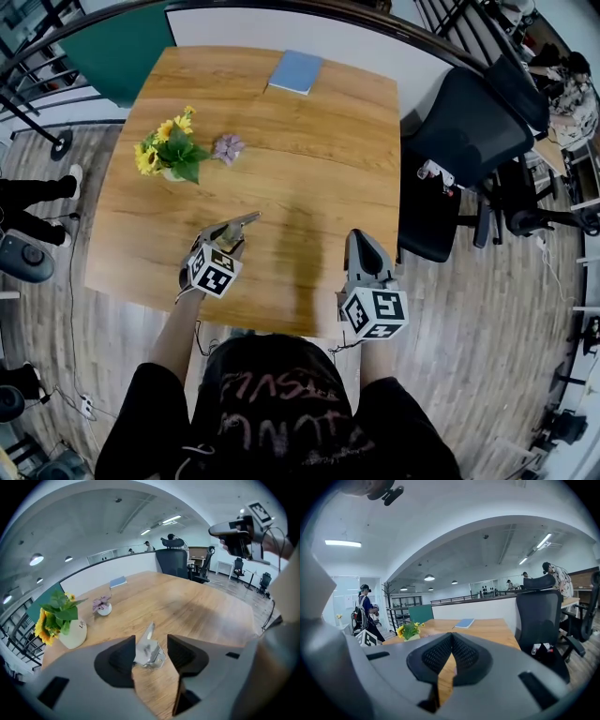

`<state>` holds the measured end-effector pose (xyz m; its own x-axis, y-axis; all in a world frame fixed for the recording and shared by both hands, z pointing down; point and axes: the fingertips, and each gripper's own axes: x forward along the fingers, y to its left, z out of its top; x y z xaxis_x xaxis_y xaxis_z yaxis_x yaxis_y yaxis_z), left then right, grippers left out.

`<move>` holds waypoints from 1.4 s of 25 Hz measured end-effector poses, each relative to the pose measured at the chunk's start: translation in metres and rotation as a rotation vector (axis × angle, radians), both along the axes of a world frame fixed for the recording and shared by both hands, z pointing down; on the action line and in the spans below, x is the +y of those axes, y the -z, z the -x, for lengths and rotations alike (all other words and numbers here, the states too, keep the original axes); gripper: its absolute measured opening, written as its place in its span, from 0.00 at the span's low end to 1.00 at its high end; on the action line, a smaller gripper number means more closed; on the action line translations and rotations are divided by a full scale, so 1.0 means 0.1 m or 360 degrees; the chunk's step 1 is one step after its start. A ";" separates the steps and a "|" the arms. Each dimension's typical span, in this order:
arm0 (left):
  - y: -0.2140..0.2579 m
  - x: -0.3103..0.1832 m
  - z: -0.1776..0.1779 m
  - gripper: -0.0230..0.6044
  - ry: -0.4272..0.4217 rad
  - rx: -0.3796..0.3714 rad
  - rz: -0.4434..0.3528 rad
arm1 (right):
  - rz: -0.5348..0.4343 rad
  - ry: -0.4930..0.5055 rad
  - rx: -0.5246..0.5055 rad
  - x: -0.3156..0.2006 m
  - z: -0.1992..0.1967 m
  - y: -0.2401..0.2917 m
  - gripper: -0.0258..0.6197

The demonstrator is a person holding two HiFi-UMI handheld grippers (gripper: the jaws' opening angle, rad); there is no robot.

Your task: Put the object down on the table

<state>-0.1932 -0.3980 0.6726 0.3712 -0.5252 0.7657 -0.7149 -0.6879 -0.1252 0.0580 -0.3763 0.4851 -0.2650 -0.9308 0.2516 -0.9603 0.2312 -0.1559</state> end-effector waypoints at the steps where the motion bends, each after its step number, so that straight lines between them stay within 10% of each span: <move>1: 0.05 -0.01 0.01 0.39 0.0025 0.0022 -0.0018 | -0.0004 0.0003 -0.0002 0.00 0.01 0.00 0.05; 21: 1.17 -0.09 0.48 0.10 0.0446 0.0342 -0.0361 | -0.0059 -0.0014 -0.0024 0.05 -0.04 0.14 0.05; 35: 1.96 -0.10 0.54 0.06 0.0437 0.0357 -0.0688 | -0.0110 -0.0043 -0.0012 0.07 -0.15 0.27 0.05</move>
<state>-0.2476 -0.4078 0.4763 0.3056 -0.8743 0.3771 -0.9023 -0.3924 -0.1785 0.0735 -0.3697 0.4576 -0.2411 -0.9528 0.1846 -0.9652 0.2156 -0.1478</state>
